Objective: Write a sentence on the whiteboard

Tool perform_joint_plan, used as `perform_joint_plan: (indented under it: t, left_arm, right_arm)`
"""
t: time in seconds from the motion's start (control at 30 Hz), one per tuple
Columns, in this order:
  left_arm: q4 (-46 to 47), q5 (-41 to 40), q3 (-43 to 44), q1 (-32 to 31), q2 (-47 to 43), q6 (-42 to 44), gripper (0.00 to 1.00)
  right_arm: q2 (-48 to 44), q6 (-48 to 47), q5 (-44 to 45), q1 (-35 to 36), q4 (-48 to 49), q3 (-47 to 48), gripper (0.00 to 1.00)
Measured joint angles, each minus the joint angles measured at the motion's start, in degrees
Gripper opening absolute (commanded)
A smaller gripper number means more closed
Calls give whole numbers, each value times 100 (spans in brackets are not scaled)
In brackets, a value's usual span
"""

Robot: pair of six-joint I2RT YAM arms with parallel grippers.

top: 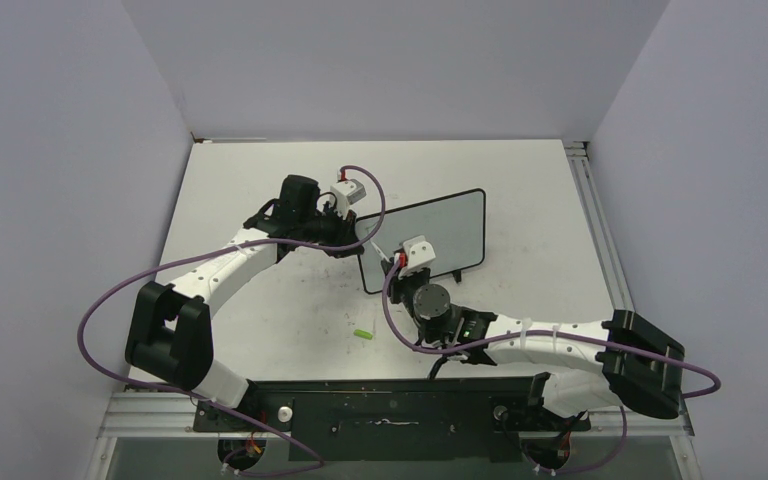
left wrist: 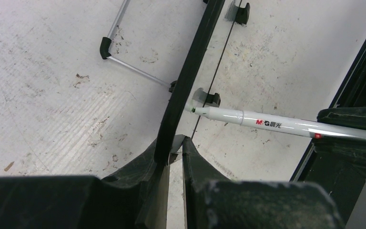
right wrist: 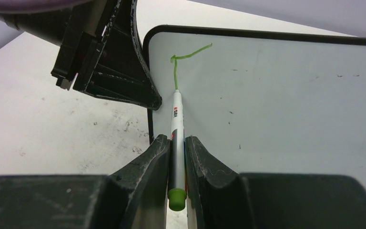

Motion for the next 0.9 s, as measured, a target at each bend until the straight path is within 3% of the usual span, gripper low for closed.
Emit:
perform_joint_plan:
  t: [0.53, 0.9]
  left_arm:
    - [-35, -33, 0, 0, -4, 0, 0]
    - [-46, -33, 0, -2, -13, 0, 0]
  right_arm:
    - [-81, 286, 17, 111, -407, -269, 5]
    - [-614, 275, 59, 297, -669, -269, 5]
